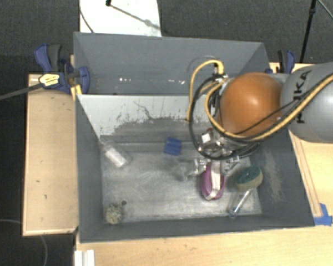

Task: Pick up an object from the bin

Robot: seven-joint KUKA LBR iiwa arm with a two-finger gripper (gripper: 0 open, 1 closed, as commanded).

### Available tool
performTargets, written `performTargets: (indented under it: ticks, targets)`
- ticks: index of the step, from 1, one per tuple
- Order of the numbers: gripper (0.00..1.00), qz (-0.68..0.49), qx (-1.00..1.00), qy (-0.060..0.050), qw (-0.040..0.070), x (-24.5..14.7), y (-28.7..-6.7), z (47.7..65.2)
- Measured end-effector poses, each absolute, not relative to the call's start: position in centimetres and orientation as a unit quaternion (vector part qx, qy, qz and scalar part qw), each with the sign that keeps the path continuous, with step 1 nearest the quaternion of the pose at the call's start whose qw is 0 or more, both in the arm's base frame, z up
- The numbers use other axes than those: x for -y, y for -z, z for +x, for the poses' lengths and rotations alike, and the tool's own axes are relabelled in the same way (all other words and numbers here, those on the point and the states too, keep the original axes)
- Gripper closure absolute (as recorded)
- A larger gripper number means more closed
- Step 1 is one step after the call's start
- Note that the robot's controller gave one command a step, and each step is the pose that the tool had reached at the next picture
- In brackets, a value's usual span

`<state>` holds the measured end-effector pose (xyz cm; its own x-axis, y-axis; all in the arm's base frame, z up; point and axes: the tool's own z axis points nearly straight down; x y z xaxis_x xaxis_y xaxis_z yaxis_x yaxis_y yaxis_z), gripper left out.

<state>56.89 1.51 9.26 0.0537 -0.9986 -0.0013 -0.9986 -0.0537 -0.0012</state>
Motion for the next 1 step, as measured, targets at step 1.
performTargets:
  ticks: [1]
  targets:
    - [1.00,-0.724,-0.690,0.002,0.000,-1.31,-9.52,57.06]
